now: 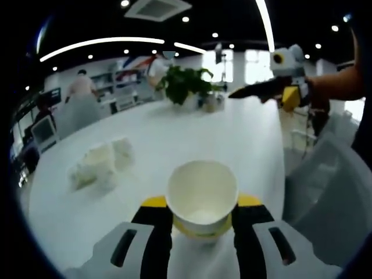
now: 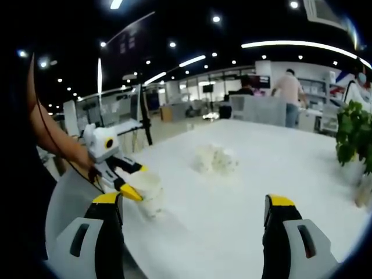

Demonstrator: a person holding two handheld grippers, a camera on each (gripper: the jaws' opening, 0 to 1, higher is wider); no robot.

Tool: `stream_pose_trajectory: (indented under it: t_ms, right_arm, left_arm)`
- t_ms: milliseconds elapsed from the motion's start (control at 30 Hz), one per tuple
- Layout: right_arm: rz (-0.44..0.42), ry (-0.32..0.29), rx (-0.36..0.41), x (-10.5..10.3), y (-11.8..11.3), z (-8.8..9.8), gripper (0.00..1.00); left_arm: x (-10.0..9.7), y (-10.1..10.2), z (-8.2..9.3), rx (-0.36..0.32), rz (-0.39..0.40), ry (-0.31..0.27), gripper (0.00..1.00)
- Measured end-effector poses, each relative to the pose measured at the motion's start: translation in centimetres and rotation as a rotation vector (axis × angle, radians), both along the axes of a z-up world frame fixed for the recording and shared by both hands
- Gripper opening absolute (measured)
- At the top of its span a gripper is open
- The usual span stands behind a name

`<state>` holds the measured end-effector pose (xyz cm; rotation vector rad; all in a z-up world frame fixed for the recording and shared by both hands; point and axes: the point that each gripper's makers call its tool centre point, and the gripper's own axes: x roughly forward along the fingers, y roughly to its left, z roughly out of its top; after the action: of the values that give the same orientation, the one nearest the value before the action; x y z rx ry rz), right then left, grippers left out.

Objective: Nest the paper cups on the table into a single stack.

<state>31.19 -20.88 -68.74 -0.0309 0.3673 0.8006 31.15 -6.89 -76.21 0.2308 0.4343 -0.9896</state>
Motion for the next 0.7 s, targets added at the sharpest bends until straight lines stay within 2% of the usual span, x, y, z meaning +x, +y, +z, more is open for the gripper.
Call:
stream_pose_trajectory:
  t_ms: [333,533,700]
  right_arm:
    - [0.004,0.002,-0.002,0.3,0.1,0.0,1.00]
    - [0.004,0.002,-0.006,0.4,0.1,0.0,1.00]
    - [0.003,0.000,-0.010,0.6,0.0,0.1,1.00]
  left_arm:
    - [-0.1,0.6,0.1,0.017,0.008,0.002,0.43]
    - [0.4,1.1,1.4,-0.061,0.045,0.021,0.68]
    - [1.7,2.4,3.0,-0.092,0.093,0.005,0.78]
